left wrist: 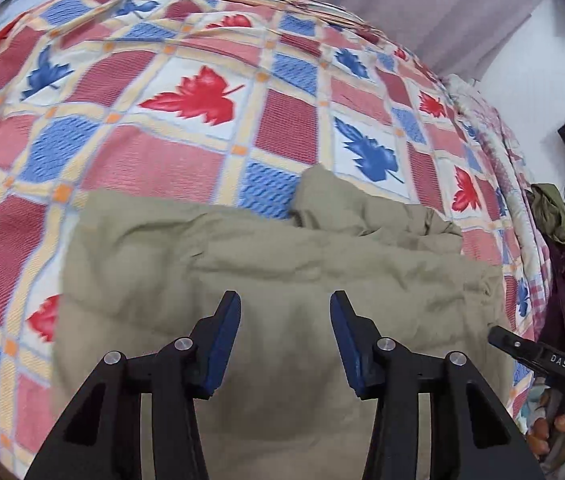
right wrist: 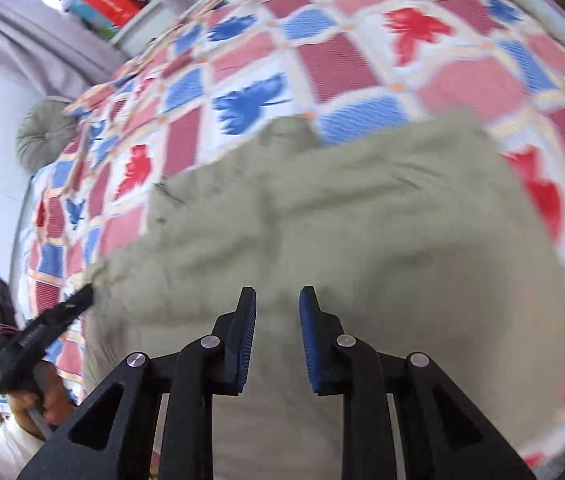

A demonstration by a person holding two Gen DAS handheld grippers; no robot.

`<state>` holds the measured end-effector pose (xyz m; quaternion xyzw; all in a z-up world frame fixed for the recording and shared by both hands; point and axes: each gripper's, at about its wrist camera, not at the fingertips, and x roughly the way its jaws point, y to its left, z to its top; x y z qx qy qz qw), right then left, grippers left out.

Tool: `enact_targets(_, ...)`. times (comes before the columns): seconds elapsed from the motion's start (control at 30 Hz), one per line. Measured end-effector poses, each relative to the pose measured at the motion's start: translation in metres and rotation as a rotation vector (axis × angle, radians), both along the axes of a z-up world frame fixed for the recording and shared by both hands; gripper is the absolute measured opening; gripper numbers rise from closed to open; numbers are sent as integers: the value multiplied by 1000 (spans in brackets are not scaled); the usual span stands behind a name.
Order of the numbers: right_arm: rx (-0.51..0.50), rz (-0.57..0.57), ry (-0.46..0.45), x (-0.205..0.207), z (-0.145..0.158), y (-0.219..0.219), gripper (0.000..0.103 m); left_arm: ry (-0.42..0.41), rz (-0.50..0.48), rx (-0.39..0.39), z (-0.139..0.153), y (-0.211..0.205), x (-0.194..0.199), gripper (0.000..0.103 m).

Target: Fold large clothes

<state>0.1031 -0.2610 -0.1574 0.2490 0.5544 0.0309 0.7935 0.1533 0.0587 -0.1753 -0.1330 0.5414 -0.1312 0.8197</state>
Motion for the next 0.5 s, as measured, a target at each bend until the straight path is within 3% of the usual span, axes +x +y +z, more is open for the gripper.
enact_targets(0.13, 8, 27, 11, 47, -30, 40, 25, 5, -22, 57, -33, -49, 32, 49)
enact_targets(0.2, -30, 28, 26, 60, -47, 46, 21, 19, -16, 75, -54, -54, 44, 49)
enact_targets(0.27, -4, 16, 45, 63, -64, 40, 18, 33, -14, 73, -71, -54, 54, 49)
enact_targets(0.33, 19, 0, 53, 65, -74, 34, 9, 31, -24, 77, -80, -55, 59, 49)
enact_targets(0.5, 63, 25, 69, 66, -73, 23, 8, 20, -55, 95, -85, -58, 62, 49)
